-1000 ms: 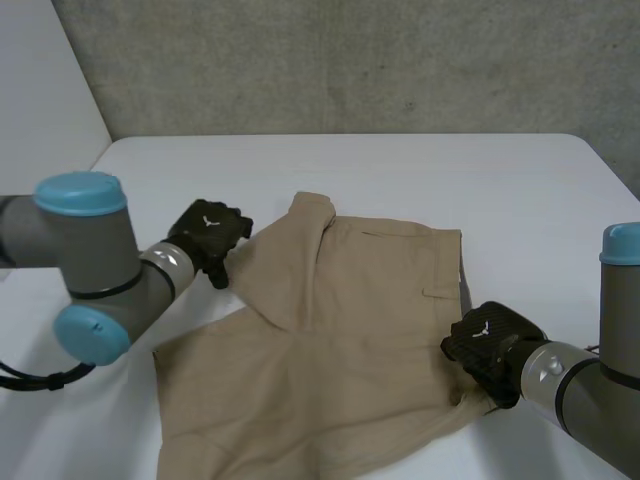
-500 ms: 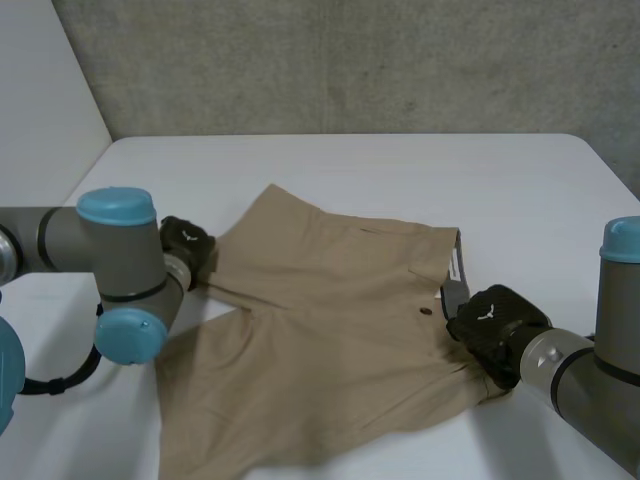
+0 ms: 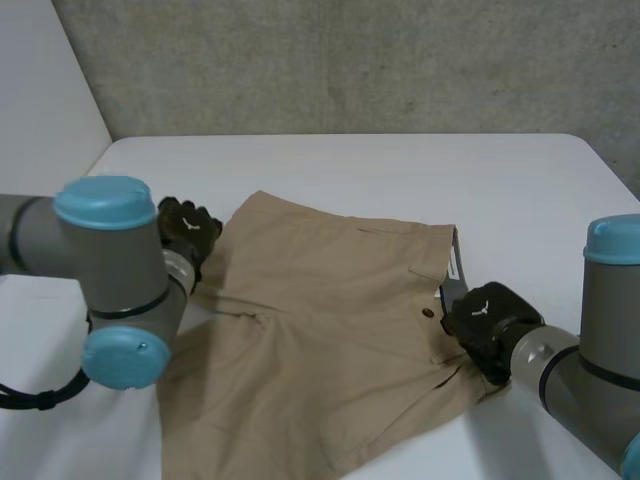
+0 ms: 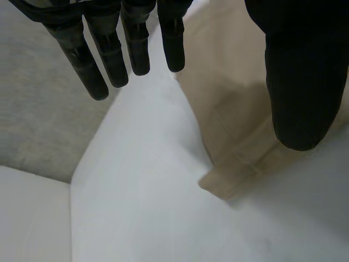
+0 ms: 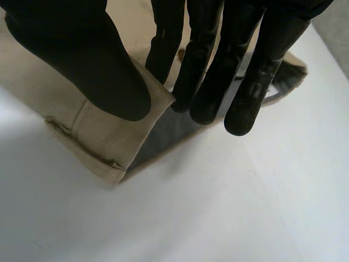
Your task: Fold the shorts.
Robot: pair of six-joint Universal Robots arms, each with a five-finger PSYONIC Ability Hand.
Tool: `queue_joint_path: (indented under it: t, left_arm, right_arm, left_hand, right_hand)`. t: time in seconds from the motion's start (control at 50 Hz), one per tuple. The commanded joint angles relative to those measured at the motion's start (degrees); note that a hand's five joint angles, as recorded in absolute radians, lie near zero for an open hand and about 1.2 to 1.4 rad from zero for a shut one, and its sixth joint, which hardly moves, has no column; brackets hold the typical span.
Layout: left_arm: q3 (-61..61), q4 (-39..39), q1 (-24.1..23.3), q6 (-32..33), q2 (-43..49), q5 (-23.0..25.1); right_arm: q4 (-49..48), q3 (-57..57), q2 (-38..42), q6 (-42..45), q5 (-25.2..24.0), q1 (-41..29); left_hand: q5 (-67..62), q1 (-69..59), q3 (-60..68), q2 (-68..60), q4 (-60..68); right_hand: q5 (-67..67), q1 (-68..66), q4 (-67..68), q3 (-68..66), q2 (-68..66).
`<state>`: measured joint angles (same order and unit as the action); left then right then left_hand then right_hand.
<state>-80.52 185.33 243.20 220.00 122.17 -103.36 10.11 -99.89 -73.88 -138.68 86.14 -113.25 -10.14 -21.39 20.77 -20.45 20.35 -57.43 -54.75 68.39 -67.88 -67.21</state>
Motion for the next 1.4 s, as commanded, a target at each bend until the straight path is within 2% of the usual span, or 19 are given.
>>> queue_joint_path:
  t: [0.02, 0.1, 0.22, 0.34, 0.42, 0.64, 0.84, 1.0, 1.06, 1.12, 1.14, 1.16, 1.24, 1.28, 1.4]
  left_arm:
    - [-8.24, -0.76, 0.26, -10.02, -12.03, 0.7]
    - [-14.13, -3.13, -0.27, -17.66, -19.93, 2.28]
    - [-19.67, -13.67, -3.95, -27.25, -27.59, 2.72]
    - [-22.22, -21.49, -8.69, -34.19, -28.83, 2.72]
    - [-22.58, -23.87, -10.98, -37.53, -28.74, 2.64]
    - [-24.51, -26.08, -12.83, -43.78, -28.56, 1.23]
    - [-23.81, -25.81, -15.82, -44.22, -25.58, -2.9]
    - [-22.58, -25.64, -21.44, -45.18, -22.59, -3.17]
    - [-22.4, -25.46, -22.15, -45.62, -21.1, -3.34]
    - [-22.23, -25.02, -22.06, -45.63, -20.13, -4.13]
    - [-21.97, -24.5, -22.06, -45.71, -19.43, -5.96]
    - [-21.88, -23.8, -22.06, -45.63, -19.16, -7.28]
    - [-21.52, -18.18, -22.06, -44.31, -18.63, -13.79]
    - [-21.44, -16.41, -21.89, -43.44, -18.54, -15.03]
    - [-21.7, -10.0, -17.15, -31.84, -18.19, -13.28]
  right_arm:
    - [0.0, 4.0, -1.53, -8.7, -0.36, 0.22]
    - [-0.09, 5.94, -1.53, -11.78, -0.62, 0.48]
    - [-0.7, 8.84, -0.04, -14.16, -0.45, 0.05]
    - [-4.56, 11.56, 3.64, -14.51, -0.01, -0.13]
    - [-5.36, 13.31, 6.72, -15.12, 0.17, -0.3]
    - [-5.62, 13.85, 8.75, -15.48, -0.01, -0.22]
    - [-5.62, 13.67, 8.93, -15.48, -0.01, -0.13]
    - [-5.71, 13.59, 8.93, -15.48, -0.01, -0.13]
    - [-6.06, 13.5, 8.93, -15.48, 0.08, -0.13]
    - [-6.24, 13.5, 8.93, -15.39, 0.08, -0.13]
    - [-6.24, 13.5, 8.93, -15.39, 0.08, -0.13]
    - [-6.24, 13.41, 8.93, -15.39, 0.08, -0.13]
    - [-6.06, 13.06, 8.93, -15.39, 0.08, -0.13]
    - [-5.8, 12.97, 8.84, -15.39, 0.08, -0.04]
    - [-4.84, 12.09, 8.05, -14.6, -0.18, 0.13]
  left_hand:
    - [-1.34, -0.1, 0.71, -1.03, 1.13]
    - [-2.85, -1.61, 2.22, -2.55, 2.65]
    - [-2.85, -1.61, 2.22, -2.55, 2.65]
    - [-2.52, -1.28, 1.89, -2.21, 2.32]
    - [-2.52, -1.27, 1.89, -2.21, 2.31]
    - [-2.69, -1.44, 2.06, -2.38, 2.48]
    - [-3.36, -2.12, 2.73, -3.06, 3.16]
    - [-4.2, -2.96, 3.57, -3.9, 4.0]
    - [-5.03, -3.79, 4.4, -4.73, 4.83]
    - [-12.23, -10.99, 11.6, -11.93, 12.03]
    - [-27.43, -26.18, 26.8, -27.12, 27.22]
    - [-35.91, -34.66, 35.28, -35.6, 35.7]
    - [-59.81, -58.57, 59.18, -59.5, 59.61]
    - [-59.86, -58.61, 59.23, -59.55, 59.65]
    - [-59.86, -58.61, 59.23, -59.55, 59.65]
  right_hand:
    - [-12.57, -25.25, 11.61, -12.12, -12.79]
    - [-12.57, -25.25, 11.61, -12.12, -12.79]
    - [-12.57, -25.25, 11.61, -12.12, -12.79]
    - [-12.57, -25.25, 11.61, -12.12, -12.79]
    - [-12.57, -25.25, 11.61, -12.12, -12.79]
    - [-12.57, -25.25, 11.61, -12.12, -12.79]
    - [-12.57, -25.25, 11.61, -12.12, -12.79]
    - [-12.57, -25.25, 11.61, -12.12, -12.79]
    - [-12.57, -25.25, 11.61, -12.12, -12.79]
    - [-12.57, -25.25, 11.61, -12.12, -12.79]
    - [-12.57, -25.25, 11.61, -12.12, -12.79]
    - [-12.57, -25.25, 11.61, -12.12, -12.79]
    - [-12.57, -25.25, 11.61, -12.12, -12.79]
    - [-12.57, -25.25, 11.61, -12.12, -12.79]
    - [-12.57, -25.25, 11.61, -12.12, -12.79]
